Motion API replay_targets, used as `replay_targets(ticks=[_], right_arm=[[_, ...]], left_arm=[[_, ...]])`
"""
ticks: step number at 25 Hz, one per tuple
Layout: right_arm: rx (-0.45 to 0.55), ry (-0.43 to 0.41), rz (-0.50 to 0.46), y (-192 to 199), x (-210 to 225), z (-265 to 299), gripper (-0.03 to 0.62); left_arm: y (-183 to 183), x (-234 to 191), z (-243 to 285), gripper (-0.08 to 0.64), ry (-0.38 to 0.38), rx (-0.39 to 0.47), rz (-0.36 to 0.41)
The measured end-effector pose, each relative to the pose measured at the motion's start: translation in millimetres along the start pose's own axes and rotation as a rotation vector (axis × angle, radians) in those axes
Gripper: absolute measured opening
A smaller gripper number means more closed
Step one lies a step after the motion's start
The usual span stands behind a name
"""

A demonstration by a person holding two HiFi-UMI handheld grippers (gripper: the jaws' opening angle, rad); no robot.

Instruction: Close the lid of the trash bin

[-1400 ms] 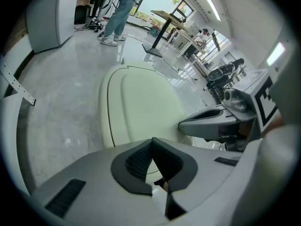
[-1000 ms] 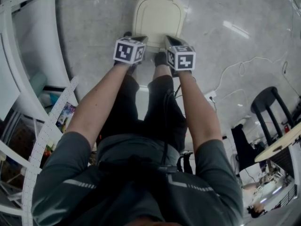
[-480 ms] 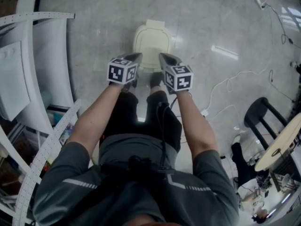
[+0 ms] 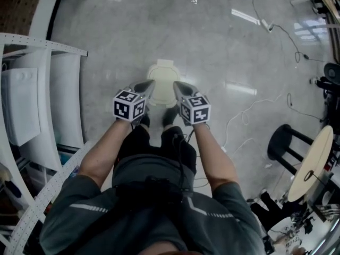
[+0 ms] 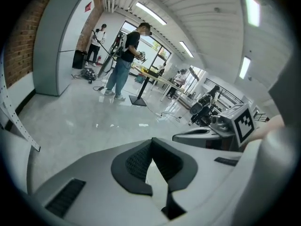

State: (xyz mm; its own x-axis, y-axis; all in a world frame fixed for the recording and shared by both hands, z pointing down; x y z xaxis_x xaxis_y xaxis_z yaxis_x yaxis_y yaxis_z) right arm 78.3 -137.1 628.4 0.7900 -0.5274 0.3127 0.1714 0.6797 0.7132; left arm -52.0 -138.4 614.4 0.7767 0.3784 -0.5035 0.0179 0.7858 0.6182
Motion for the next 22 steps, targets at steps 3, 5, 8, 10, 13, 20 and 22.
replay_targets(ticks=[3,5,8,10,13,20,22], right_arm=[[0.044,0.017,-0.001,-21,1,-17,0.005],[0.081,0.022,0.002,-40,-1,-29,0.005],[0.148,0.015,-0.018,-74,-6,-49,0.005],[0.188,0.014,-0.052,-96,-10,-63,0.005],[0.23,0.03,-0.082,-123,-15,-80,0.005],[0.328,0.021,-0.103,-177,-31,-117,0.003],[0.351,0.007,-0.118,-194,-31,-132,0.003]], left_arm=[[-20,9,-15,-0.002,0.008,0.034,0.013],[-35,13,-30,-0.002,0.01,0.068,0.01],[-61,18,-50,-0.002,-0.001,0.116,0.03],[-80,25,-60,-0.002,0.008,0.146,0.068],[-104,40,-77,-0.002,0.039,0.196,0.115],[-147,59,-111,-0.002,0.063,0.289,0.164],[-160,66,-119,-0.002,0.07,0.314,0.187]])
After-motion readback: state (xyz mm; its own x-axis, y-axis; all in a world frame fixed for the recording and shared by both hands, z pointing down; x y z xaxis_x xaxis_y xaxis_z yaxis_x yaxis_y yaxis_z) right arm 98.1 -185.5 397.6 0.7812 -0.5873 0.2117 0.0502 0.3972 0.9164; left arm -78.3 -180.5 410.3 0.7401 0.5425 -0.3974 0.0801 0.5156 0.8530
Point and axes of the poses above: the fingertips, and each gripper's own axes: z forward along the fingers, x to its right, y out of its underside, the point moved 4 cm from there along -z, backward along the fingers, and after that the axes turned 5 degrees about -z, right-handed, at the moved point
